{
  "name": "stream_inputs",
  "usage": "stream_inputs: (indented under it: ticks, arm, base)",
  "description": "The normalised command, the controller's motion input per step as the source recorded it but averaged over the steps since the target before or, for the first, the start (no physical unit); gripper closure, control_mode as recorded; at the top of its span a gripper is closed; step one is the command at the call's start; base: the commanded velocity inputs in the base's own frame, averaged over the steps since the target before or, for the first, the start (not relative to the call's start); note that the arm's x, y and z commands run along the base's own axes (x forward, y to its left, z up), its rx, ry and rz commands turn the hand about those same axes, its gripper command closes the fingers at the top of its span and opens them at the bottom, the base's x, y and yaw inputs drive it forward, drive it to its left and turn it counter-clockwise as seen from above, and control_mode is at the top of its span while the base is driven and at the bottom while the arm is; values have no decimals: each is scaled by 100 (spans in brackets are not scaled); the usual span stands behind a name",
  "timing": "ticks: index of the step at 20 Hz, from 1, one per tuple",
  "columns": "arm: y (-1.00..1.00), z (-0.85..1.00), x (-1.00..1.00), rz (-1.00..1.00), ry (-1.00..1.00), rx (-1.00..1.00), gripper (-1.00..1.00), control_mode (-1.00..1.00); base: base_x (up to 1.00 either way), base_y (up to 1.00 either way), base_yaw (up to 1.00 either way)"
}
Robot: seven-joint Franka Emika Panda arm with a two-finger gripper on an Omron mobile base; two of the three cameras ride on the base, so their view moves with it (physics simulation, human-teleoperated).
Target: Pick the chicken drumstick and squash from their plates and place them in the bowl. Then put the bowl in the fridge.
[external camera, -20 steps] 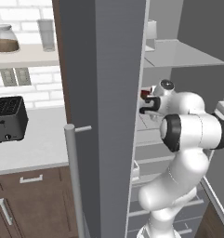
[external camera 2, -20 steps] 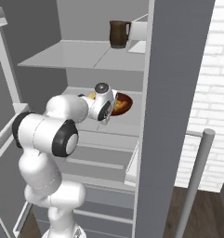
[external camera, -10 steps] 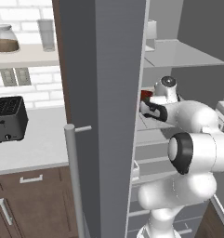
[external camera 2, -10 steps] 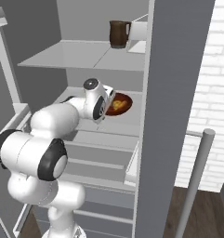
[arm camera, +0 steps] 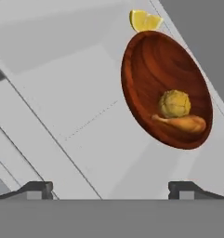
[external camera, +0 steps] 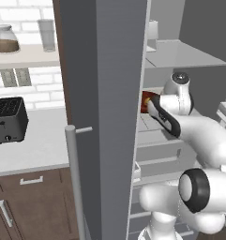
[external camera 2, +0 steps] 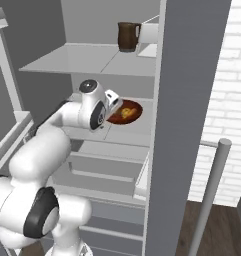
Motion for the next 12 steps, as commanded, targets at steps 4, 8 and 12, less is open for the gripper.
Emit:
stream_inputs:
  ticks: [4, 8, 12]
  arm:
    - [39, 10, -91, -32, 0, 17, -100, -100]
    - [33, 32, -97, -35, 0, 21, -100, -100]
    - [3, 72, -82, -35, 0, 29, -100, -100]
  base:
    - [0, 0, 0]
    - [0, 0, 0]
    - [0, 0, 0]
